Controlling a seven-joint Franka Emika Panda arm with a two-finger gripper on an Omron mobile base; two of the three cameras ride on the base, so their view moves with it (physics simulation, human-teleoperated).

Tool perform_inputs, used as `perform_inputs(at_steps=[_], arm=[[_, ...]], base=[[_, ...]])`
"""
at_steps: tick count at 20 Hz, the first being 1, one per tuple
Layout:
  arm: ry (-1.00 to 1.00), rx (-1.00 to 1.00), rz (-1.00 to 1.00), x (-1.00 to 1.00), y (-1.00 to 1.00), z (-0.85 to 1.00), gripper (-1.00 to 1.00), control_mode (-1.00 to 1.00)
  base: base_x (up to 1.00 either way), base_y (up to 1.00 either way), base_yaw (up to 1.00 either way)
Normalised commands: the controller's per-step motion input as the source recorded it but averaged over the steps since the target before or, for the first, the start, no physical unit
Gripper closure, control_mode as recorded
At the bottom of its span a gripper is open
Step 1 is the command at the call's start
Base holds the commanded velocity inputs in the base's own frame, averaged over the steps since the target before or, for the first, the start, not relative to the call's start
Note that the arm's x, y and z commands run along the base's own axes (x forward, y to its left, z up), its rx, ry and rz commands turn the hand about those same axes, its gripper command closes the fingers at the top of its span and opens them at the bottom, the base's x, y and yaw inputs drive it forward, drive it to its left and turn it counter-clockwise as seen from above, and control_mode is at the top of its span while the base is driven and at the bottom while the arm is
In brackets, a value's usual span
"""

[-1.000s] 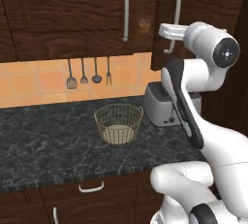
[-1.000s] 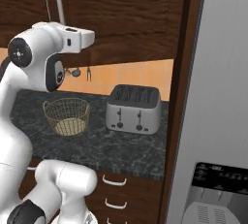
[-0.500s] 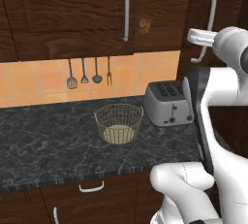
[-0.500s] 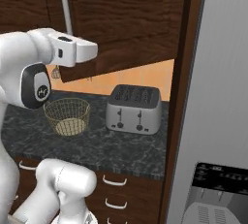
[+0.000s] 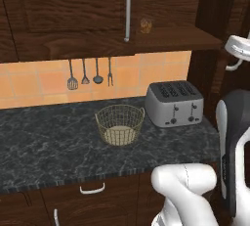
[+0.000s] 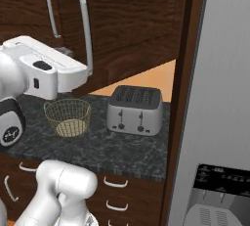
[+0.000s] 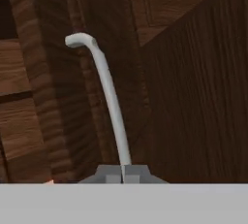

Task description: Open the cabinet, pick up the bread from the cabinet and place it in the basket. Then move the basket to the dining counter.

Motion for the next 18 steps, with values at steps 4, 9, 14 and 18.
perform_inputs(at_steps=[4,9,14,18], arm=[[-0.34,0.01,0.0,-0.63,1.0,0.0,1.0,-1.0],[-0.23,0.0,-0.1,0.11,1.0,0.0,1.0,-1.0],[-0.01,0.0,-0.3,0.65,0.45,-0.01,1.0,-1.0],[0.0,0.0,-0.36,0.59,-0.01,-0.01,1.0,-1.0]], base=[[0.0,0.0,0.0],[0.0,0.0,0.0],[0.0,0.0,0.0],[0.0,0.0,0.0]])
